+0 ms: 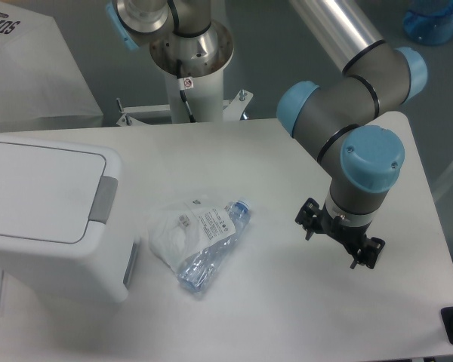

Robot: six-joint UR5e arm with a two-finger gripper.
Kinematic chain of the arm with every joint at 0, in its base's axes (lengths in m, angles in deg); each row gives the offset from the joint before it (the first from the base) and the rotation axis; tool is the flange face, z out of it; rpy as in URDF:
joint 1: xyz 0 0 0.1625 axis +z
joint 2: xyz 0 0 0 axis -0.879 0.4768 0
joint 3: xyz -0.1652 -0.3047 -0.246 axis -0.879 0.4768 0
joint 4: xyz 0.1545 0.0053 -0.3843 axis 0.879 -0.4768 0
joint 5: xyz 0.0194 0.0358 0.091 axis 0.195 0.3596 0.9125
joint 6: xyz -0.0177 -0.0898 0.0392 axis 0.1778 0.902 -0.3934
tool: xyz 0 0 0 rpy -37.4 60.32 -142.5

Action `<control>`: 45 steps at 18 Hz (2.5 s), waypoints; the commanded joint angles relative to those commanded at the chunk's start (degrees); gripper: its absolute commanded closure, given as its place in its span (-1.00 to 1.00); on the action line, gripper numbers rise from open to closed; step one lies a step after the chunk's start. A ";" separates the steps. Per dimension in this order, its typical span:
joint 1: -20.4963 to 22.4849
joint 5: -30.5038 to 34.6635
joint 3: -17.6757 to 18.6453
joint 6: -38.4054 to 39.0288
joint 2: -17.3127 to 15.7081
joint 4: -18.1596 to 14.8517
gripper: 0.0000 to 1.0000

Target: Open the trash can

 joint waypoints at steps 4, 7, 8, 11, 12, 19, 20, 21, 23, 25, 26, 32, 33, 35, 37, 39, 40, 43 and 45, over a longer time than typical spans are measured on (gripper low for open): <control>0.00 -0.09 0.00 0.00 0.00 0.00 -1.00; 0.00 -0.35 -0.09 0.09 0.00 0.00 -1.00; 0.00 -0.35 -0.09 0.09 0.00 0.00 -1.00; 0.00 -0.44 -0.09 0.09 0.00 0.00 -1.00; 0.00 -0.44 -0.09 0.09 -0.09 0.00 -1.00; -0.61 -0.53 0.00 0.00 -0.61 0.00 -1.00; -0.79 -0.44 0.09 0.09 -0.88 0.00 -1.00; -0.96 -0.53 0.18 0.09 -0.88 0.00 -1.00; -1.14 -0.62 1.14 0.09 -1.05 0.00 -1.00; -1.23 -0.88 2.02 0.09 -1.75 0.00 -1.00; -1.49 -1.31 2.11 0.17 -1.84 0.00 -1.00; -1.84 -6.58 2.46 4.83 -3.60 0.09 -1.00; -2.02 -7.90 2.72 5.79 -4.21 0.00 -1.00; -2.28 -10.45 3.51 9.04 -5.44 0.09 -1.00; -2.81 -12.73 4.65 12.20 -7.46 0.09 -1.00; -3.95 -14.23 5.53 15.62 -8.87 0.09 -1.00; -4.48 -14.50 5.54 17.82 -9.66 0.09 -1.00; -6.06 -15.12 5.54 23.01 -10.98 0.09 -1.00; -7.20 -15.38 5.63 24.69 -11.77 0.09 -1.00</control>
